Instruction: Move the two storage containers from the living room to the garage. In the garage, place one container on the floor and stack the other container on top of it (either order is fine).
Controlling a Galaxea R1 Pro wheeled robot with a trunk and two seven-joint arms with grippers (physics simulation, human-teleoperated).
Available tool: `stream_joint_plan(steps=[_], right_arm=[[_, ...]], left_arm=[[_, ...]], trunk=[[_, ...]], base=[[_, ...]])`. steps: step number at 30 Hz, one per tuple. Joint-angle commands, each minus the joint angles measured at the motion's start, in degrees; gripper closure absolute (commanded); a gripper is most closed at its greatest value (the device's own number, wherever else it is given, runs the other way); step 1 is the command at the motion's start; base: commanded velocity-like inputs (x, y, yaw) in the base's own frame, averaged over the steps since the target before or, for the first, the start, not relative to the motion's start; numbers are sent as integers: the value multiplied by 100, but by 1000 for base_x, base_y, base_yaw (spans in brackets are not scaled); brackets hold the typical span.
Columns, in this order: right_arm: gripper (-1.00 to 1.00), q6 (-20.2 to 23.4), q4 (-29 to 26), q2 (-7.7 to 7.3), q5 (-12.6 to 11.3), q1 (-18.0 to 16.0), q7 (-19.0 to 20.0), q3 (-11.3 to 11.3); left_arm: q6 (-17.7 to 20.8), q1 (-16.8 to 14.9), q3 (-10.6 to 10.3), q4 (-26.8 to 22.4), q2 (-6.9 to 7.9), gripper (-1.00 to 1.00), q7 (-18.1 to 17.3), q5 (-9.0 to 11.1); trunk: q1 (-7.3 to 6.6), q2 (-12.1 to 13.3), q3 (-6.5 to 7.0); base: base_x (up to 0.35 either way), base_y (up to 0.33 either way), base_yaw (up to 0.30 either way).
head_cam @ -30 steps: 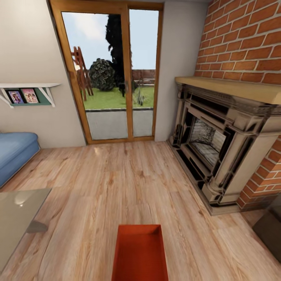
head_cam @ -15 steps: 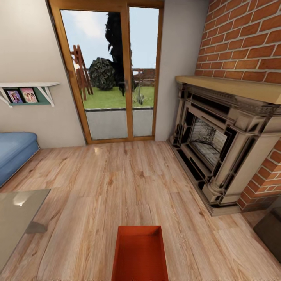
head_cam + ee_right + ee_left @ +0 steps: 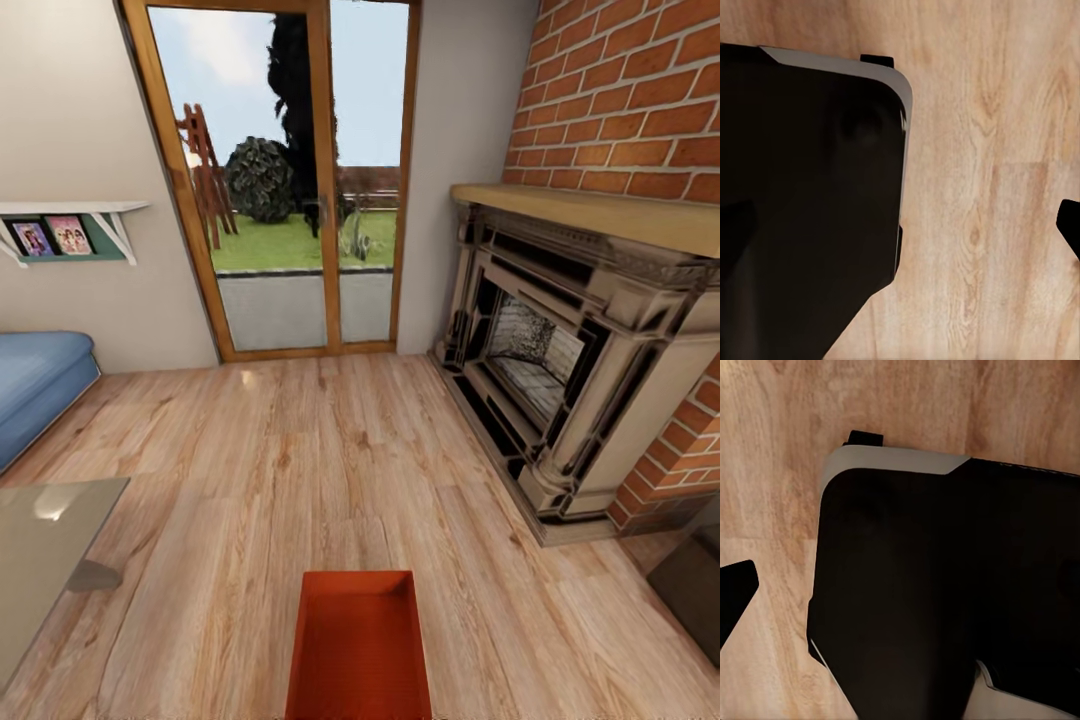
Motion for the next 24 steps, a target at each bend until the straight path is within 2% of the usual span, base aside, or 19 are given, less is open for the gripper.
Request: stream_joint_plan(steps=[1,24], right_arm=[[-100,-23,14,3,-37,-5,-3,47],[-100,-23,12,3,-32,-5,-3,47]], left_arm=[[-20,-4,-17,7,-1,-100,-6,48],[-20,-4,-17,7,-1,-100,-6,48]], trunk=[[0,-5,-16],[0,-5,-225]], base=[[0,0,0],[0,0,0]])
